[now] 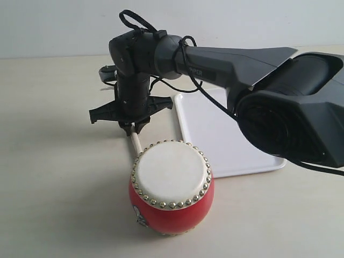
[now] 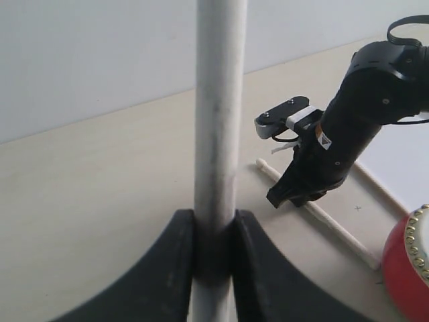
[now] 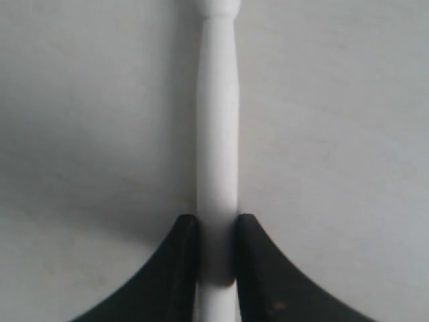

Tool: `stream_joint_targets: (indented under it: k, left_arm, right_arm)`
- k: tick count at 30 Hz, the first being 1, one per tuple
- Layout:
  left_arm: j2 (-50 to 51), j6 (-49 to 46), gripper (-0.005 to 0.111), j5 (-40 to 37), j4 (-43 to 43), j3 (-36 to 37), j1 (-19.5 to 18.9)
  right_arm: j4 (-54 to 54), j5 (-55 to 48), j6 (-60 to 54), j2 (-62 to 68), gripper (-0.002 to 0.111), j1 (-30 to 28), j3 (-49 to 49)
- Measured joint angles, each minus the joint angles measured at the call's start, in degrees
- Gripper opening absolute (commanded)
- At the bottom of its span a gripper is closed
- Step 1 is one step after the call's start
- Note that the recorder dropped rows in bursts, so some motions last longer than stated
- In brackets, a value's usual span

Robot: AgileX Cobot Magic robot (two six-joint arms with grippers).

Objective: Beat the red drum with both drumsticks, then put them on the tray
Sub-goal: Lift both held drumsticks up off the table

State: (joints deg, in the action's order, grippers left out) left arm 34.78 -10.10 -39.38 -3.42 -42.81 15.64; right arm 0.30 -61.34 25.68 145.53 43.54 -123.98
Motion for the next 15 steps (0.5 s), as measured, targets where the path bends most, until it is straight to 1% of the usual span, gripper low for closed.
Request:
stream_joint_targets:
  k: [2,3,7,11,15]
  left_arm:
    - [0.0,0.0,0.0,0.0,0.0,0.0,0.0]
    - [0.0,0.0,0.0,0.0,0.0,0.0,0.0]
    - [0.0,0.0,0.0,0.0,0.0,0.0,0.0]
    - [0.0,0.0,0.0,0.0,0.0,0.0,0.0]
    - [0.0,0.0,0.0,0.0,0.0,0.0,0.0]
  right_arm:
    - [0.0,-0.18,0.0,0.13,0.009,0.0,-0.51]
    - [-0.3,-0.18,0.0,0.13,0.01,0.0,-0.79]
    - [-0.61,1.76,-0.23,0.13,0.007,0.0,-2.05]
    - [-1.42,4.52,0.02,0.21,0.007,0.0,-2.66]
    - [-1.59,4.88,0.43,0.71,0.007,0.0,-2.88]
